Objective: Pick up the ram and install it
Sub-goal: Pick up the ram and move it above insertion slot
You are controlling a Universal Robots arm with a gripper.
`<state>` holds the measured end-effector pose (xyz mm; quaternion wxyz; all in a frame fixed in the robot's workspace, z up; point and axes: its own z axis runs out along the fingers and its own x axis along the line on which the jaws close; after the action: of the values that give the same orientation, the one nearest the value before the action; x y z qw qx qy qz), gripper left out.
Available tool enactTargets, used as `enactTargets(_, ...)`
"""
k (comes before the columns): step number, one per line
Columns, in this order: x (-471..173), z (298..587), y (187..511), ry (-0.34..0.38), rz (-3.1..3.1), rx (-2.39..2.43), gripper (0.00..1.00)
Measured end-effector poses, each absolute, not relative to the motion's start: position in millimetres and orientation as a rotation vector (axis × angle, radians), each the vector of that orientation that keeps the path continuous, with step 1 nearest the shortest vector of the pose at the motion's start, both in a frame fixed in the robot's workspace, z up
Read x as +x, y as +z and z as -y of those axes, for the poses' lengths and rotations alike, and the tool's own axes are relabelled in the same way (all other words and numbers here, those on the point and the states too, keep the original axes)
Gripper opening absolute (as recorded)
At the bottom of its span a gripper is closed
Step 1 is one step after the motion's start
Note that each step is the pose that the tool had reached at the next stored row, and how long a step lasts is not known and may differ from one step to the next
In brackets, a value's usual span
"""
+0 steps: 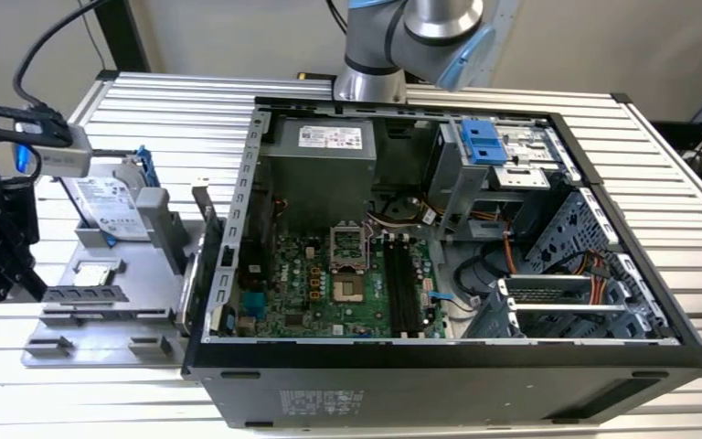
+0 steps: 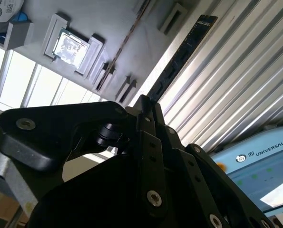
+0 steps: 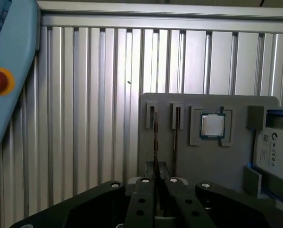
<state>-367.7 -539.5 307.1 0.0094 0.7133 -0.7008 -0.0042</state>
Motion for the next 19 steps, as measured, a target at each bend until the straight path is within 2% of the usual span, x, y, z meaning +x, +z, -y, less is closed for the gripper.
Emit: enactTargets(19,-368,539,329,-0.013,2.188,2.228,0.00)
